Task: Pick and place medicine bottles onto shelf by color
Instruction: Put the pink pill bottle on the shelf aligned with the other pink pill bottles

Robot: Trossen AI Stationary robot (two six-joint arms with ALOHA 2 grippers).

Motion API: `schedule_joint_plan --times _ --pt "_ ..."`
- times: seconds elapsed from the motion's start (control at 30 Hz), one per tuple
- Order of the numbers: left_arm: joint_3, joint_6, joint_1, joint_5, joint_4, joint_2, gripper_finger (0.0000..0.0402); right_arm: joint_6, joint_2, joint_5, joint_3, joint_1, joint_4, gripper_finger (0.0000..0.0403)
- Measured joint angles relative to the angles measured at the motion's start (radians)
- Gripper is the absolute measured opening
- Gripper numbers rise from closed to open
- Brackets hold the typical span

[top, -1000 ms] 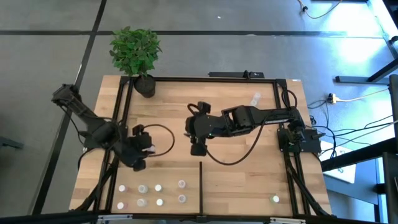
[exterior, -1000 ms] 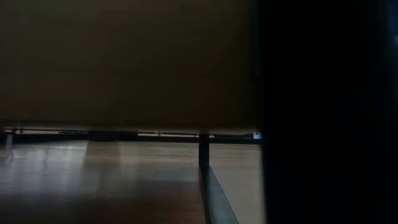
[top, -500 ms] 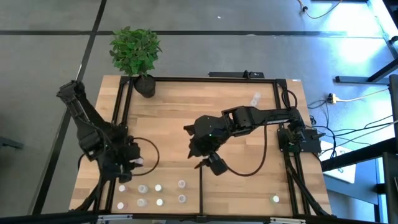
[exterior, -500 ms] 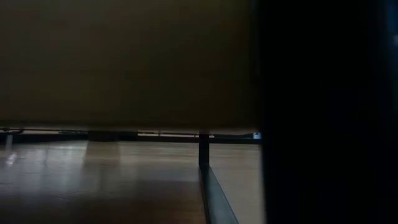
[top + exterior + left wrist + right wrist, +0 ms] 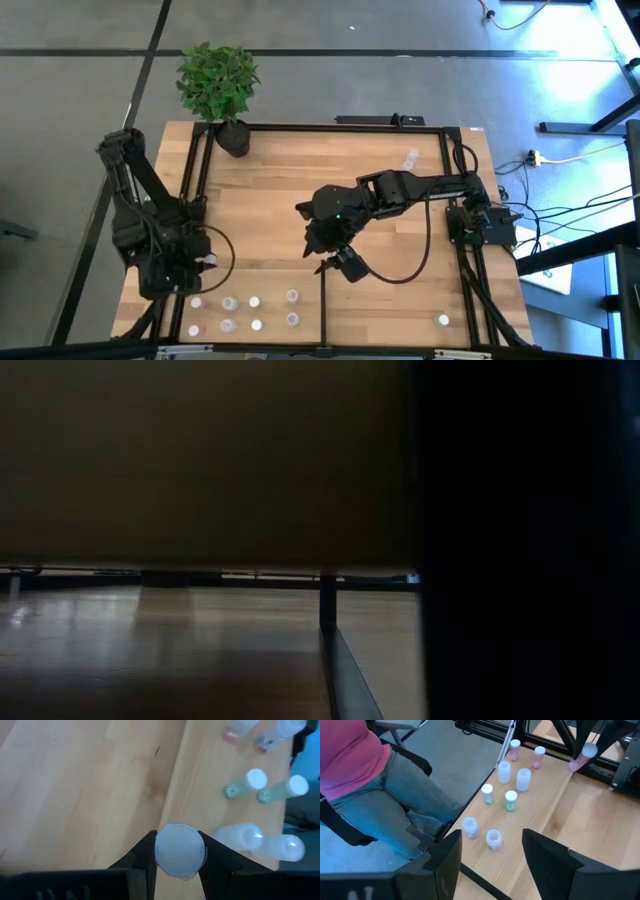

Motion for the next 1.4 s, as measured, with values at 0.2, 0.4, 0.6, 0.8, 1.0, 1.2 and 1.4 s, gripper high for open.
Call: schedule_joint_plan --times 0.2,0.4,0.6,0.8,1.0,1.2,1.4 --pt "0.000 -0.102 -0.042 -0.010 -0.021 0.056 0.0101 0.000 0.000 0.000 0.000 0.000 0.000 0.0210" --pt "0.000 -0.207 -0.069 -0.011 -0.021 0.118 0.0101 0.000 0.000 0.000 0.000 0.000 0.000 0.0210" --pt "0.000 -0.279 -0.084 -0.010 -0.020 0.161 0.0101 0.001 0.000 0.000 0.000 0.000 0.000 0.0210" --pt "0.000 -0.319 -0.084 0.021 -0.019 0.188 0.0101 0.001 0.000 0.000 0.000 0.000 0.000 0.0210" --pt "0.000 -0.197 -0.095 0.030 -0.004 0.203 0.0101 0.001 0.000 0.000 0.000 0.000 0.000 0.0210" --pt "0.000 -0.190 -0.108 0.010 -0.004 0.203 0.0101 0.001 0.000 0.000 0.000 0.000 0.001 0.0210" --pt "0.000 -0.197 -0.136 0.010 0.024 0.217 0.0101 0.005 0.000 0.000 0.000 0.000 0.001 0.0210"
